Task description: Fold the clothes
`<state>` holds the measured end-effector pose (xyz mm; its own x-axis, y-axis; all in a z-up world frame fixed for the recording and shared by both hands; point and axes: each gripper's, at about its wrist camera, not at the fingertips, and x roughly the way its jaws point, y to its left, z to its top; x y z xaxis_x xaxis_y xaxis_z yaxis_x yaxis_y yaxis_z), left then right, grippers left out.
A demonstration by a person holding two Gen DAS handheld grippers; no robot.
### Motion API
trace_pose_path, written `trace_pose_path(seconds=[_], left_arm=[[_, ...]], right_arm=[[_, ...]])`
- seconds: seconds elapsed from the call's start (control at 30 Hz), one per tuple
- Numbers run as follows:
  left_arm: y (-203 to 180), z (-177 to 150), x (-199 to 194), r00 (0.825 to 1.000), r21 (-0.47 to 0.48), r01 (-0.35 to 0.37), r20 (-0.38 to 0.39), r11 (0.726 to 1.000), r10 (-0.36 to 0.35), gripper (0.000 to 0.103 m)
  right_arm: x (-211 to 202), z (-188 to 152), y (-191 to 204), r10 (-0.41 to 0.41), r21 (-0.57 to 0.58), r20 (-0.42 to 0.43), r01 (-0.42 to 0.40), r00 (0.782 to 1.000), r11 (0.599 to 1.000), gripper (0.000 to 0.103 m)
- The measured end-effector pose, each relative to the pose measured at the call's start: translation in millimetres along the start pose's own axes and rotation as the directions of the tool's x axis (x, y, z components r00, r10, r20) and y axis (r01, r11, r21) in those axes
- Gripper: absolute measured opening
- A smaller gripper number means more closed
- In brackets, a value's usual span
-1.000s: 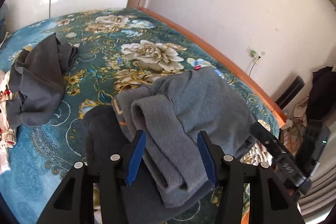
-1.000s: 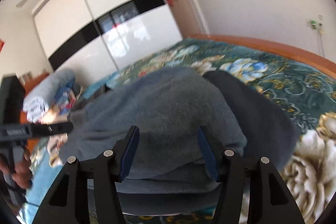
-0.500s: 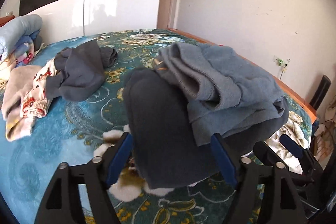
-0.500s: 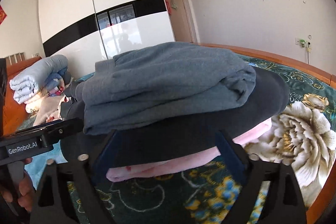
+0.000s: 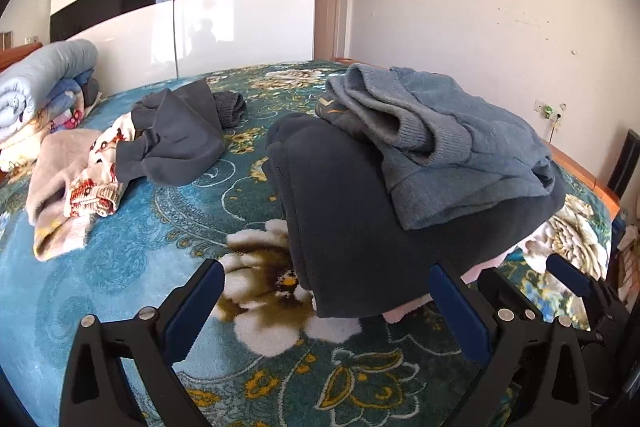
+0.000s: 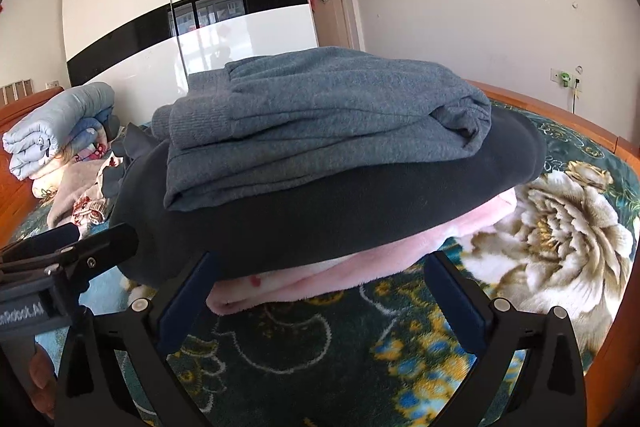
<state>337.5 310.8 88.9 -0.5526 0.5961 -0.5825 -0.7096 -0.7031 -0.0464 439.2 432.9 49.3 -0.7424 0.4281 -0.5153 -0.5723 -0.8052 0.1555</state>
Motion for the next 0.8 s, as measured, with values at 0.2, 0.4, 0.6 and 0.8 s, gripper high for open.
trace_pose_path(seconds=[0.2,0.4,0.6,0.8], left_arm=[[5,-11,-2,0.997,-0.025,-0.003,0.073,1.000,0.005,0.103],[10,-16,3,0.997,-0.047,-0.001,0.072,0.999,0.004,0.103],[12,-23,10,0.997,-0.037,-0.021,0.075,0.999,0.024,0.103],[9,-27,9,0.993,-0.022,-0.024,0.118,0.999,0.026,0.103]], right_arm=[[6,-11,7,-0.015,0.031,0.020,0.014,1.000,0.999,0.103],[16,-14,3,-0.043,0.065,0.019,0.041,0.999,0.997,0.103],[16,-17,-2,-0.034,0.089,0.032,0.031,0.999,0.996,0.103],[11,-25,-4,-0.034,0.086,0.031,0.032,0.999,0.996,0.103]])
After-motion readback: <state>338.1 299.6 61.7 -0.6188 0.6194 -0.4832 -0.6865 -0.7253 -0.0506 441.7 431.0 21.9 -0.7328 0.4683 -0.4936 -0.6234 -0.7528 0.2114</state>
